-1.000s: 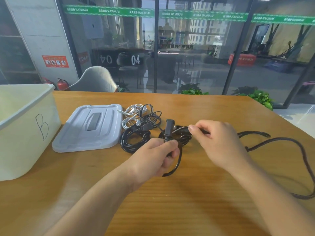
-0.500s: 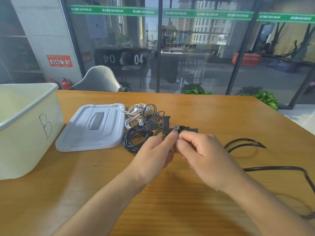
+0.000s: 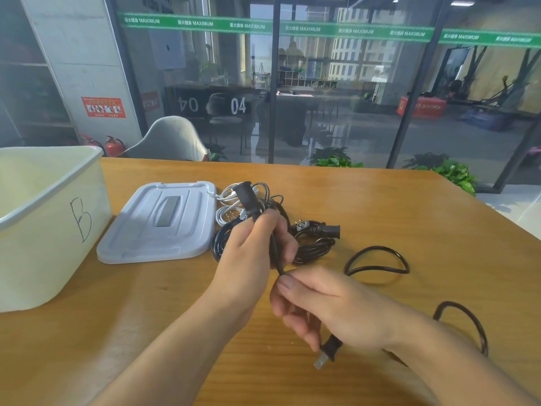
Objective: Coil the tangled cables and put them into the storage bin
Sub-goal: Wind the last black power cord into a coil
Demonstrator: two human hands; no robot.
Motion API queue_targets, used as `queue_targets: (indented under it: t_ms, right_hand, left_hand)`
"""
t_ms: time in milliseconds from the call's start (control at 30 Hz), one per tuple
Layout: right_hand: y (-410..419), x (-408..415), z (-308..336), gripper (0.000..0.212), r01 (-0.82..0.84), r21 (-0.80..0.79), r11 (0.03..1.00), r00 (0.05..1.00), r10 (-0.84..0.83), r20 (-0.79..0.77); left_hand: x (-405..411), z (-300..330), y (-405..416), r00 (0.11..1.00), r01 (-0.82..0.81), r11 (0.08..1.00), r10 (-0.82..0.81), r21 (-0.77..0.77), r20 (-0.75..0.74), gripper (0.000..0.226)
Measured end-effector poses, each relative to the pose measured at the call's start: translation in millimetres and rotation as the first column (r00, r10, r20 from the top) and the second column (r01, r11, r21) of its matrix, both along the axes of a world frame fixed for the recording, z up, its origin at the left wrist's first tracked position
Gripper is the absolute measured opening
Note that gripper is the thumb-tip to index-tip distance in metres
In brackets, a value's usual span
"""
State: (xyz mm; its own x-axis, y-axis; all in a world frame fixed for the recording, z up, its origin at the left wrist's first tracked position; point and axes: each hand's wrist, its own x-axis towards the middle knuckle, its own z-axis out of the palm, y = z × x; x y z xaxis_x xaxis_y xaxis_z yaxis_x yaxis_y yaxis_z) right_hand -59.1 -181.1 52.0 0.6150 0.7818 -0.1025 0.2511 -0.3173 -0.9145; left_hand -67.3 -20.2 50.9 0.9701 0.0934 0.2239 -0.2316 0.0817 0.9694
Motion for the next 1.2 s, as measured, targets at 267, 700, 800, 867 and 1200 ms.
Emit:
queue_targets:
  t_ms: [267,700,800,867,1200]
  right_hand:
    - [-4.7,16.8,-11.0,0.047,-0.07,-0.038,0.997,0.995,0.067,-0.078]
    - [-91.8,72.2,9.0,0.045,0.2,-0.393,0.897,0.97,-0.125,0.209]
    - [-105.2,79.5,11.8,0.051,0.317,-0.446,0.837,0.934,-0.195,0.299]
    - [-117.2,83.1,14.2,0.05,0.45,-0.456,0.768,0.87,-0.263,0.417]
    - [-86.8,67.5,21.2,0.043,0.736,0.042,0.676,0.428,-0.512,0.745]
  left_hand:
    - [-6.4,13.0,1.4,0.926,0.309,0.839,-0.372,-0.449,-0.057,0.04]
    - [-11.1,20.2,4.8,0.784,0.554,0.795,-0.598,-0.247,-0.167,0.037]
    - [-11.7,18.9,2.1,0.738,0.616,0.773,-0.633,-0.15,-0.232,0.035]
    - [-13.3,17.8,3.6,0.698,0.669,0.74,-0.657,-0.069,-0.285,0.036]
    - [-11.8,7.7,-0.8,0.819,0.543,0.784,-0.414,0.301,-0.397,0.04]
